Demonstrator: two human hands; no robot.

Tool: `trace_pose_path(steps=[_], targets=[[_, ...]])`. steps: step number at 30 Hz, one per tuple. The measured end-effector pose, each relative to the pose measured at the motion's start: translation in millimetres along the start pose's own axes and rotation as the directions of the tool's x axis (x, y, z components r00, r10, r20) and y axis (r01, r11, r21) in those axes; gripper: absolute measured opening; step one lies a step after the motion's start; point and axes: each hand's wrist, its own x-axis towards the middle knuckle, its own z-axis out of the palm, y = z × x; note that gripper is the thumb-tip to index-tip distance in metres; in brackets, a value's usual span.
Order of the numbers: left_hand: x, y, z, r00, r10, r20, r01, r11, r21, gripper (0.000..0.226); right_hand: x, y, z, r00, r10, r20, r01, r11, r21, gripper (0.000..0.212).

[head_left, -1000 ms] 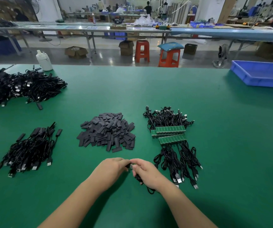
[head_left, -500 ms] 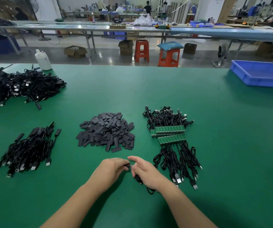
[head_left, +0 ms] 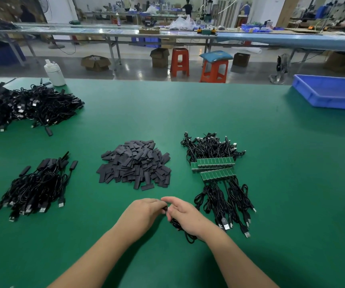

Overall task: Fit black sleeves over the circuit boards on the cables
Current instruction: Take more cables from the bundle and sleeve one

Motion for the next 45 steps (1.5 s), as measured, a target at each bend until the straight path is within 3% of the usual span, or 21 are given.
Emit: trace_pose_path(steps=[5,11,19,22,27,41,43,45], targets=[[0,1,1,1.000,-0.029,-0.003,0.029,1.000,-0.005,0.020,0,-1,0,0.999,0.049,0.007,-0.049,0.995,0.082,0.039],[4,2,1,0.988,0.016,0.153,-0.037,0.990,0.139,0.030,0,-1,3,0.999,0.044,-0.003,-0.044,0.997,0.055,0.042],[12,10,6,0.954,-0.085,0.289,-0.004,0.956,0.294,0.039,4,4,3,0.996,0.088,-0.022,-0.088,0.996,0.006,0.049],[15,15,10,0.951,-0.119,0.285,0.017,0.941,0.338,0.034,6,6,1,0.996,0.086,-0.036,-0.086,0.996,0.005,0.050],[17,13,5,0.955,-0.148,0.257,0.055,0.940,0.336,0.030,6,7,6,0.993,0.074,-0.094,-0.056,0.980,0.189,0.050],[18,20,8,0.936,-0.167,0.309,-0.002,0.877,0.481,0.036,2,0,8,0.996,0.003,-0.089,0.002,0.998,0.058,0.036],[18,18,9,0.951,-0.135,0.279,-0.010,0.887,0.462,0.044,2,0,9,0.995,0.002,-0.104,0.007,0.996,0.091,0.032],[17,16,11,0.980,-0.110,0.165,0.050,0.941,0.335,0.065,3,-1,11,0.991,0.029,-0.134,-0.009,0.990,0.144,0.027]])
